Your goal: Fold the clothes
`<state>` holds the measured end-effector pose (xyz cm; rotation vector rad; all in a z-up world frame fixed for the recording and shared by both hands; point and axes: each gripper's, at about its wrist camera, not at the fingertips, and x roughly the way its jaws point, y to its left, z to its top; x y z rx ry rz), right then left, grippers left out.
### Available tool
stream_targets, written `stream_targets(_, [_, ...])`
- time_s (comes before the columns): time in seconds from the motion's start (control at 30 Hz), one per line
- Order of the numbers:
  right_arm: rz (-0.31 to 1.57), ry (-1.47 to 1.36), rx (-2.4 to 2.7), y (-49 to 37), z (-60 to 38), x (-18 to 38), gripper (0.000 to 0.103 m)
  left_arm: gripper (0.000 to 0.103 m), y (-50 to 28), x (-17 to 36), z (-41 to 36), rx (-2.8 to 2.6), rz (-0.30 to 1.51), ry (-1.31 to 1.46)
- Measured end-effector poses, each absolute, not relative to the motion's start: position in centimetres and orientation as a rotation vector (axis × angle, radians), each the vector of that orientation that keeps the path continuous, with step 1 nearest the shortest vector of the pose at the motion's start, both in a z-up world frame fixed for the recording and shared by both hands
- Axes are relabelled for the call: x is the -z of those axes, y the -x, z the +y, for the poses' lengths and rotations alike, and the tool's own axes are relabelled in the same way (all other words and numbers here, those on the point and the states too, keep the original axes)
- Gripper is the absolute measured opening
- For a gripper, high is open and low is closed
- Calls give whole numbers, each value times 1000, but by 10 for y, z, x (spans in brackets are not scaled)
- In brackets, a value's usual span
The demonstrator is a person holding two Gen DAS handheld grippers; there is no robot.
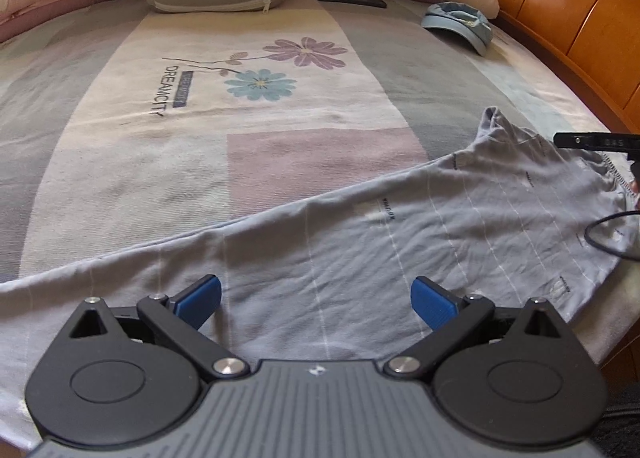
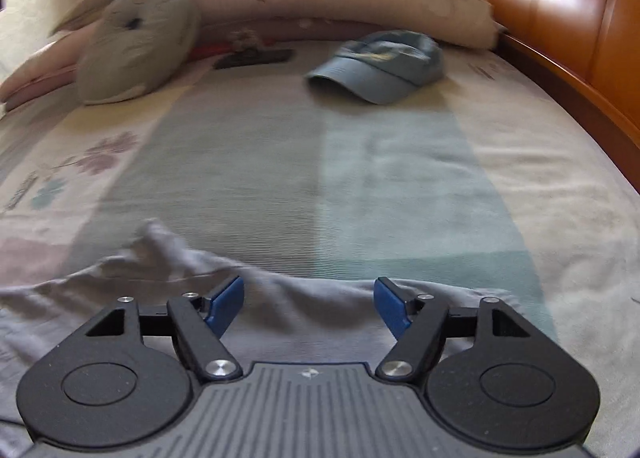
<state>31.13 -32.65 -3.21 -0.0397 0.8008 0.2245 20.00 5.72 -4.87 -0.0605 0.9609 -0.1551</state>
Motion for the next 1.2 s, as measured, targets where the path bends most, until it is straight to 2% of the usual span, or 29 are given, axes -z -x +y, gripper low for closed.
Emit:
stream_targets(0.17, [804,76,-347,-305,-264,32,92,100,-198,51,59,126,976,17])
stream_targets(0.33, [824,150,-335,-319,-223,55,92,100,-185,51,69,102,966,20])
stream_targets(0.4, [817,144,-348,-321,-219,55,98,100,-181,56,78,76,986,58])
stream_targets(0.73, [755,35,-463,-318,-219,26,100,101,-174,58,91,85,955,85])
stream_targets(1.0, [812,39,-488,-354,-195,60,103,101,-170,55,93,81,927,96])
stream_targets(1.2, [784,49,-487,-330,-205,26,103,101,-165,39,107,72,873,171])
